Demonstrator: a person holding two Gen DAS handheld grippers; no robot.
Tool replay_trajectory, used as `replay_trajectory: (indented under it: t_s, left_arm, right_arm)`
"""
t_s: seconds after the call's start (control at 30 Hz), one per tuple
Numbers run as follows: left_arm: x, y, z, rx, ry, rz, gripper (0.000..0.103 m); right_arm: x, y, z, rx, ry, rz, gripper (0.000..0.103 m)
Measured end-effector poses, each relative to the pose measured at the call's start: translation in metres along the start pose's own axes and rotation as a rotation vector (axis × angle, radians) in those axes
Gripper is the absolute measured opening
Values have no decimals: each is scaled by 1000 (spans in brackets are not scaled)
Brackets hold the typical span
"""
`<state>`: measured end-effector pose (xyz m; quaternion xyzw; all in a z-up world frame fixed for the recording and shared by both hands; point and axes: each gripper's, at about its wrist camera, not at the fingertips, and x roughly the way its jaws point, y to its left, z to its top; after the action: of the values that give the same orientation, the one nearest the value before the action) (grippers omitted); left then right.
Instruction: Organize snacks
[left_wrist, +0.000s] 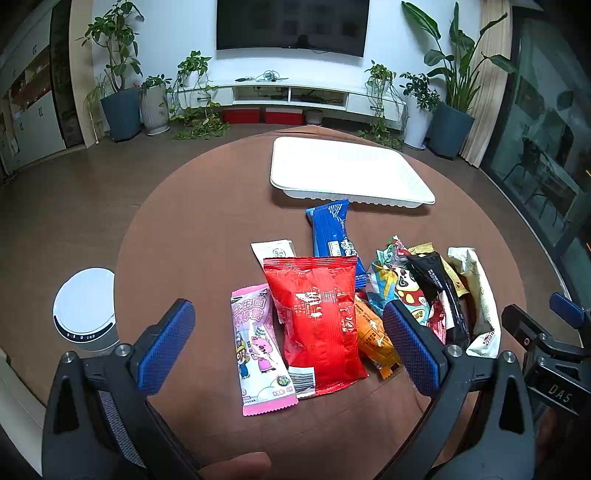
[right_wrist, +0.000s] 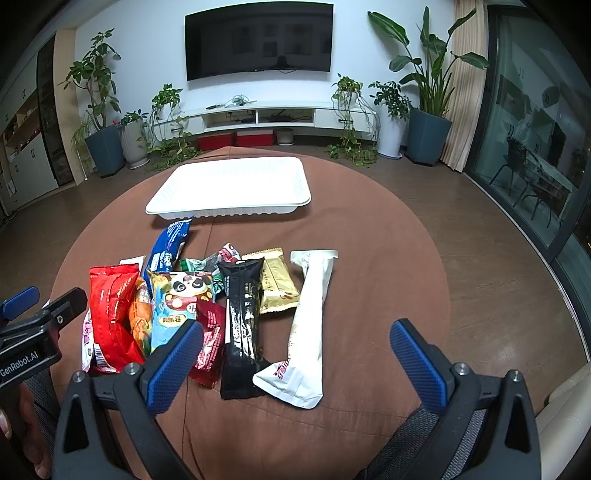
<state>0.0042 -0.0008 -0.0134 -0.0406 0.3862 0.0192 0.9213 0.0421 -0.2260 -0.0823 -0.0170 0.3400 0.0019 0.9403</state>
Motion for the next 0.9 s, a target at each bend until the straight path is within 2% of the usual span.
replay_trajectory:
  t_s: [0.9]
  left_arm:
    - [1,-1,-1,-1,4,-3,103]
  right_arm:
    - [1,1,-1,-1,4,1,103]
